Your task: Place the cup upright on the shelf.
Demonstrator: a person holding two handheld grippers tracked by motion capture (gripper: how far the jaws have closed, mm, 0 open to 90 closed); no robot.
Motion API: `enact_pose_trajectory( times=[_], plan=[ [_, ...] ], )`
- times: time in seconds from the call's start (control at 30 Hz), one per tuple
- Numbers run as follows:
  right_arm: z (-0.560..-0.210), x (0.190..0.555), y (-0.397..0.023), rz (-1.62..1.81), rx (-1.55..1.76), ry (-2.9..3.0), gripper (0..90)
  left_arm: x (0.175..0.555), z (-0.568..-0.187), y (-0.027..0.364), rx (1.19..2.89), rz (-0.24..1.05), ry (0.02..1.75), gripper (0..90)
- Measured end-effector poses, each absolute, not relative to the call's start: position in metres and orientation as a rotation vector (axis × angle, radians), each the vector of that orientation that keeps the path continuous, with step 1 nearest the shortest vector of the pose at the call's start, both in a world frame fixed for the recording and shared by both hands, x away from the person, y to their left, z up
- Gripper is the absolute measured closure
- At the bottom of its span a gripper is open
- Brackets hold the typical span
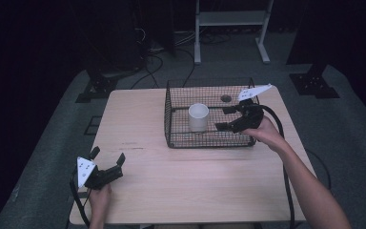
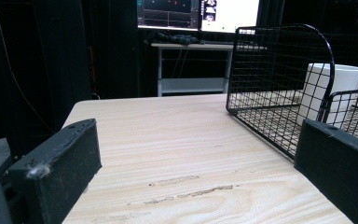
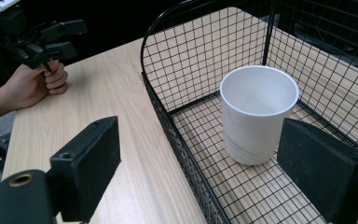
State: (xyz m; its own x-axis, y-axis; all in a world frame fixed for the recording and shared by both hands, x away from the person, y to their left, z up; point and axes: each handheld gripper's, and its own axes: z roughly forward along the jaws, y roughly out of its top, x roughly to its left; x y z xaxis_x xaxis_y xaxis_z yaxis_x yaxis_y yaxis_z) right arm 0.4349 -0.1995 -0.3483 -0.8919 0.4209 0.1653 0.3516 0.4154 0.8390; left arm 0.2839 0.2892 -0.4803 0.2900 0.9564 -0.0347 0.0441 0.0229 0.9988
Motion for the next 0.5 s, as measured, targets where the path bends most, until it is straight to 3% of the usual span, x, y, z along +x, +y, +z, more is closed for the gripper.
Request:
enact_pose_trajectory(
  times=[0.5],
  plan=[
    [-0.358,0.417,-0.204,1.504,0.671,2.606,12.4,0.284,-0.480,0.289,1.343,0.951,1.030,0.0]
  ],
)
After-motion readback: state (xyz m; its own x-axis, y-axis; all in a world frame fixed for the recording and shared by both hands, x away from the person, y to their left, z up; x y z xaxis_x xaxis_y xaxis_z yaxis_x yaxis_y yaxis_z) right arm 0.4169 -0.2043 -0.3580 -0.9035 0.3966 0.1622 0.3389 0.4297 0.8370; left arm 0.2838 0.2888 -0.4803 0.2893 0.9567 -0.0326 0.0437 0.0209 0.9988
